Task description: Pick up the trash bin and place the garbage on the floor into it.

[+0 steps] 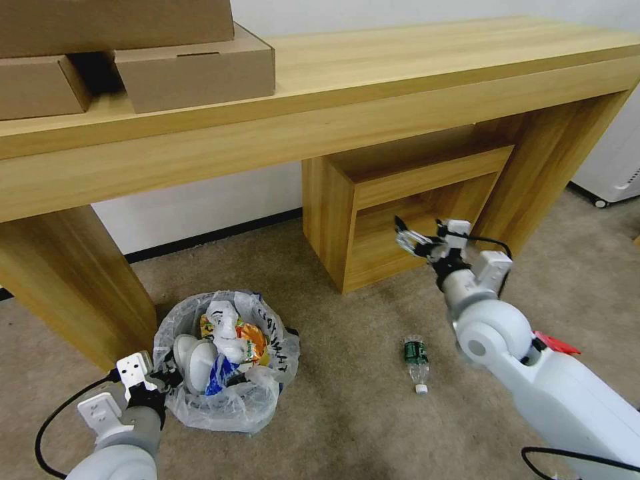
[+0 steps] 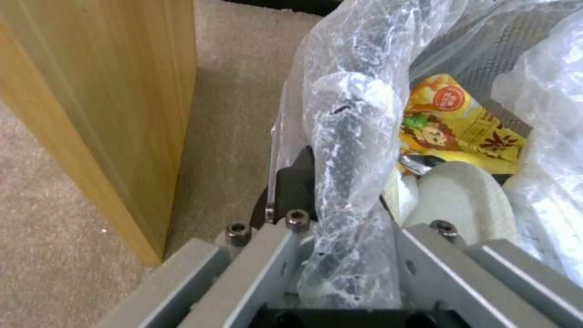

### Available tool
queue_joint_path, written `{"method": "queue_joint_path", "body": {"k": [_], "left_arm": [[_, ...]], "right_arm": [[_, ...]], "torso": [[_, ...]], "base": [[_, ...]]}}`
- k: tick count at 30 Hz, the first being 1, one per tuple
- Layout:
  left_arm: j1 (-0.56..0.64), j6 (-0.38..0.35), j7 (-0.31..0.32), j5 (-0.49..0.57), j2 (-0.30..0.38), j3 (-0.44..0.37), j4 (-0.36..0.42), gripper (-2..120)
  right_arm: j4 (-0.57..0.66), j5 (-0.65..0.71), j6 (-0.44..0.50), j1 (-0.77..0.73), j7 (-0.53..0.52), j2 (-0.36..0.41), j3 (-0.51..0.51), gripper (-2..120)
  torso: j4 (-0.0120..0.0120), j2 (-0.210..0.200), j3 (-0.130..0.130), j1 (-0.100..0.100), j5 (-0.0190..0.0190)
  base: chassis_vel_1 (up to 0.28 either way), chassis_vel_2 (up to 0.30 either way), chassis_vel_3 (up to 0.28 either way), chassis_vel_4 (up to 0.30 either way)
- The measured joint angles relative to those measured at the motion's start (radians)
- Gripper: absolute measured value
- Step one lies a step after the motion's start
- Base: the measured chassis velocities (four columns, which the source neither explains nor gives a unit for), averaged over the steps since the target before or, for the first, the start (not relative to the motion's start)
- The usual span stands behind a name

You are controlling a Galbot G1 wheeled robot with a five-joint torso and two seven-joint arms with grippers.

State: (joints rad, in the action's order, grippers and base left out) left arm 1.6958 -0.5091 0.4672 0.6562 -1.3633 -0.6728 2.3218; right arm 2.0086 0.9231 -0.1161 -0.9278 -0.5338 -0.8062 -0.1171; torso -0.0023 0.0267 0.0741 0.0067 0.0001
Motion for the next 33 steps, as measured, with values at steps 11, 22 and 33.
{"method": "queue_joint_path", "body": {"k": [11, 22, 33], "left_arm": [[-0.004, 0.003, 0.002, 0.009, 0.021, 0.002, -0.004, 1], [-0.008, 0.004, 0.003, 0.019, 0.030, 0.002, -0.008, 1], [-0.015, 0.008, 0.005, 0.023, 0.029, 0.002, -0.018, 1]], "right_arm": [[-0.017, -0.057, 0.027, -0.120, -0.009, -0.014, -0.124, 100], [-0.030, -0.094, 0.058, -0.149, 0.006, -0.032, -0.136, 100], [-0.042, -0.109, 0.071, -0.150, 0.018, -0.041, -0.128, 100]], "torso": [[0.0001, 0.000, 0.000, 0.000, -0.0001], [0.0000, 0.000, 0.000, 0.000, -0.0001], [-0.0003, 0.000, 0.000, 0.000, -0.0002]], "base": [[-0.032, -0.033, -0.027, -0.030], [-0.090, -0.087, -0.090, -0.083], [-0.114, -0.119, -0.109, -0.111]]}}
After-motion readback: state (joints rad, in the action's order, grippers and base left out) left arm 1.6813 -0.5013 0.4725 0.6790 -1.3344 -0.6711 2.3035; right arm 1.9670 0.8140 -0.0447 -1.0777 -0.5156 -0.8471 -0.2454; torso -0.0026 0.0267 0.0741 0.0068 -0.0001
